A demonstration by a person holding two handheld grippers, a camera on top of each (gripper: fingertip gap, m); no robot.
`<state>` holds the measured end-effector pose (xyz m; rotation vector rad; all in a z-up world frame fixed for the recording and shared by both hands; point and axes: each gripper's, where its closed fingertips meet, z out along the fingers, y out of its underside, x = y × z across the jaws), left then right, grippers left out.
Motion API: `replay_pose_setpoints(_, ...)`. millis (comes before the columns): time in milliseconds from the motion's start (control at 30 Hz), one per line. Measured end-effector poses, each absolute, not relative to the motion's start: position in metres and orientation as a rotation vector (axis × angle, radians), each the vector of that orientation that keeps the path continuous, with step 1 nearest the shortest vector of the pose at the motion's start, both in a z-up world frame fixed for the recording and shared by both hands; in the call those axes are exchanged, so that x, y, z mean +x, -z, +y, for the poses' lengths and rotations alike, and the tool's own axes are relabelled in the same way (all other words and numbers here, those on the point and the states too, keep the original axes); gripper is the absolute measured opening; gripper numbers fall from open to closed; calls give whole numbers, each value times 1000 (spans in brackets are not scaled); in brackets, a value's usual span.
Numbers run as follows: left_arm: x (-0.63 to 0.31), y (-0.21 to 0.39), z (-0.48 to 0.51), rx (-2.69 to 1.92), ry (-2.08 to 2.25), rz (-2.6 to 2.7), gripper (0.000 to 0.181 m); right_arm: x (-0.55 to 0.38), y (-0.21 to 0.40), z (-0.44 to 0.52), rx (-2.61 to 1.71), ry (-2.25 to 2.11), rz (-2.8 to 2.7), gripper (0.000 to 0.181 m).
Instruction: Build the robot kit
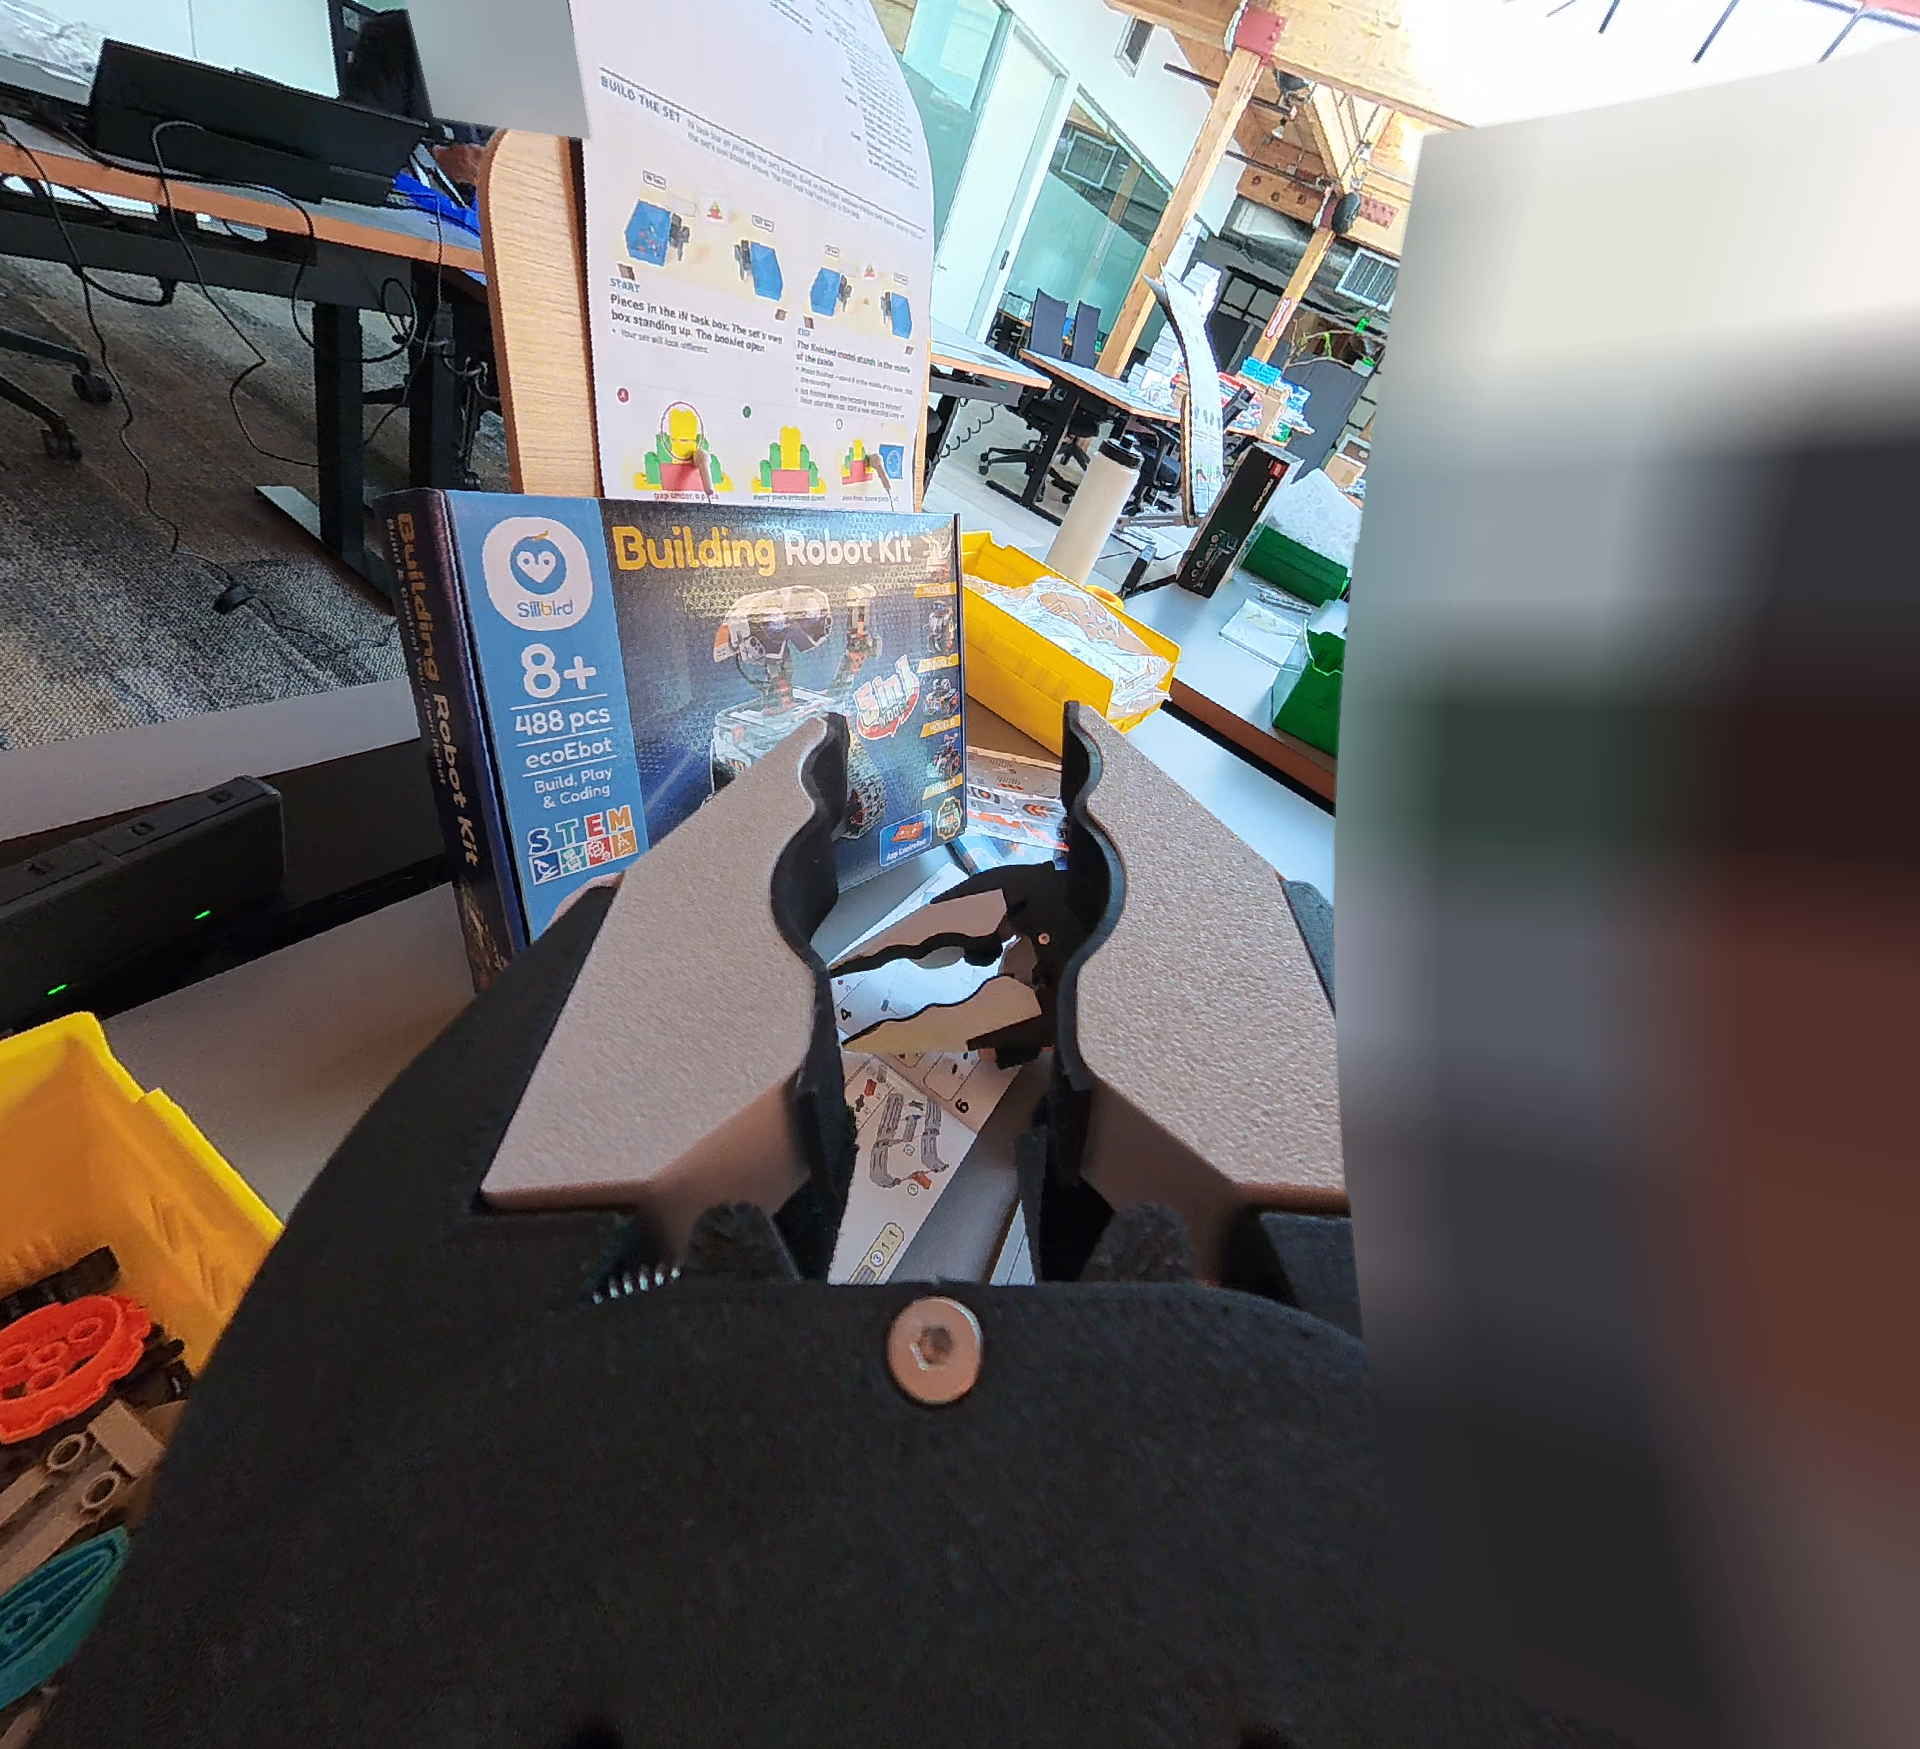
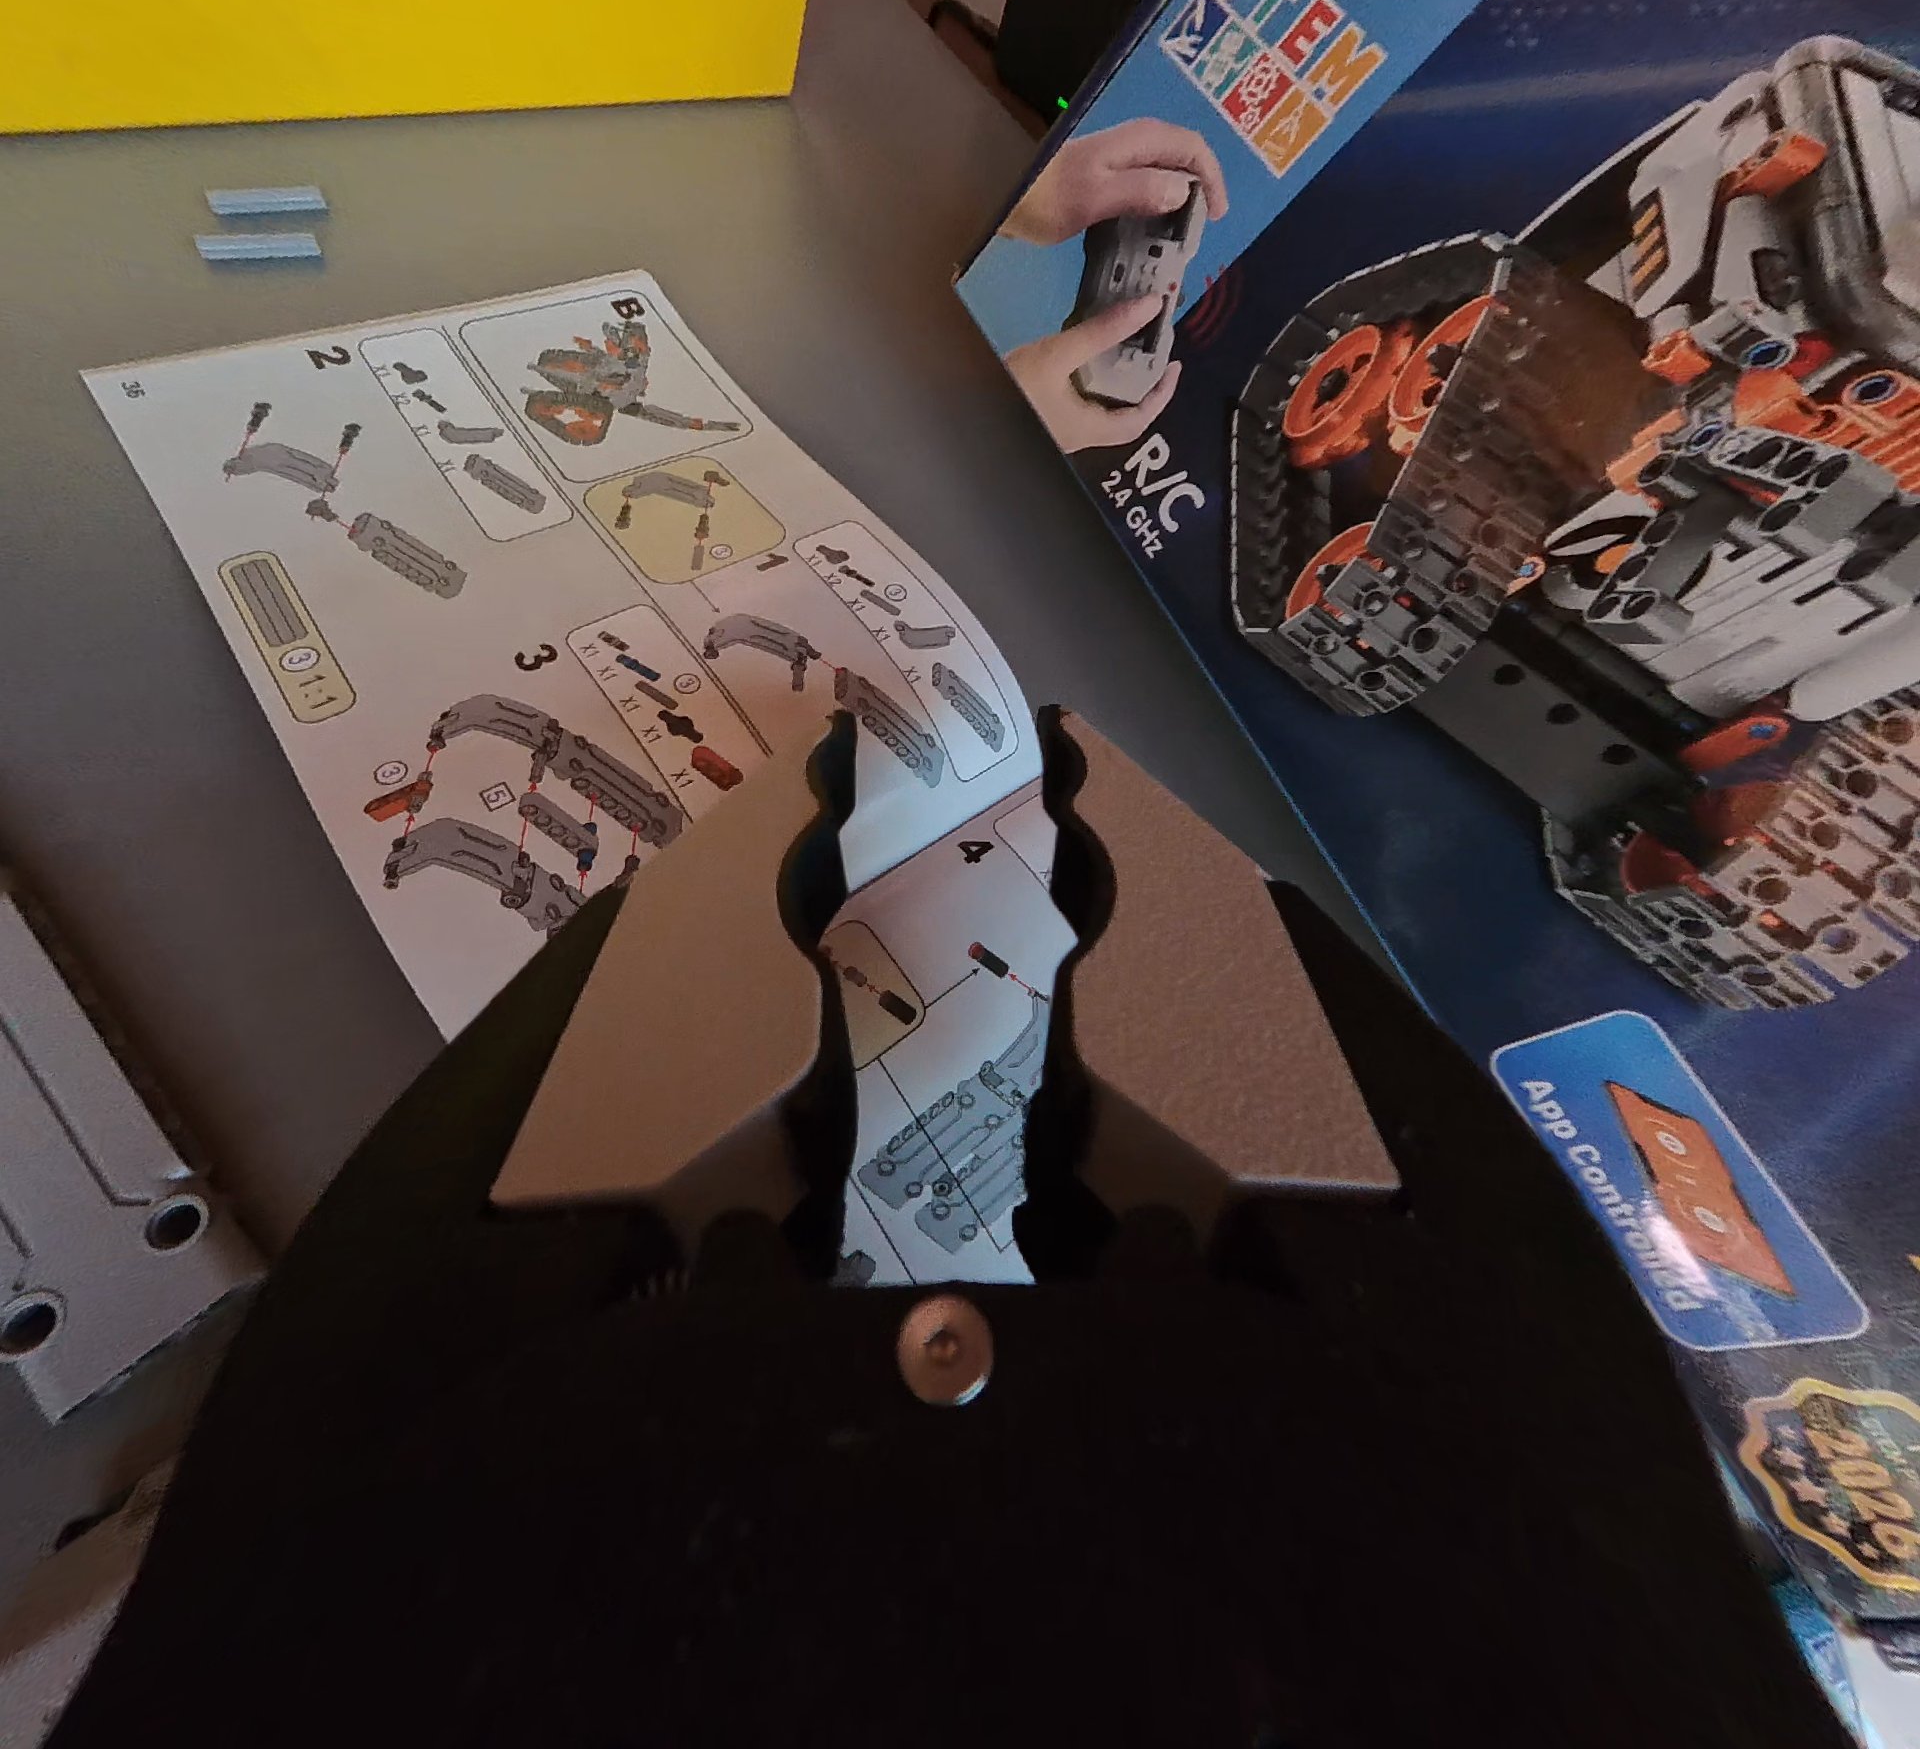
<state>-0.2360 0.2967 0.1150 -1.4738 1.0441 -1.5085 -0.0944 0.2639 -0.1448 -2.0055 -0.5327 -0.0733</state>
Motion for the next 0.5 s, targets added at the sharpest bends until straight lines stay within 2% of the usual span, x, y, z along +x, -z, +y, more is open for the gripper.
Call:
replay_pose_setpoints(267,-236,-114,297,-1476,1510,1048,39,-86,138,263,-1981,67,-488,20)
replay_pose_setpoints(500,-235,-113,296,-1482,1508,1056,39,-92,148,262,-2008,122,-577,21)
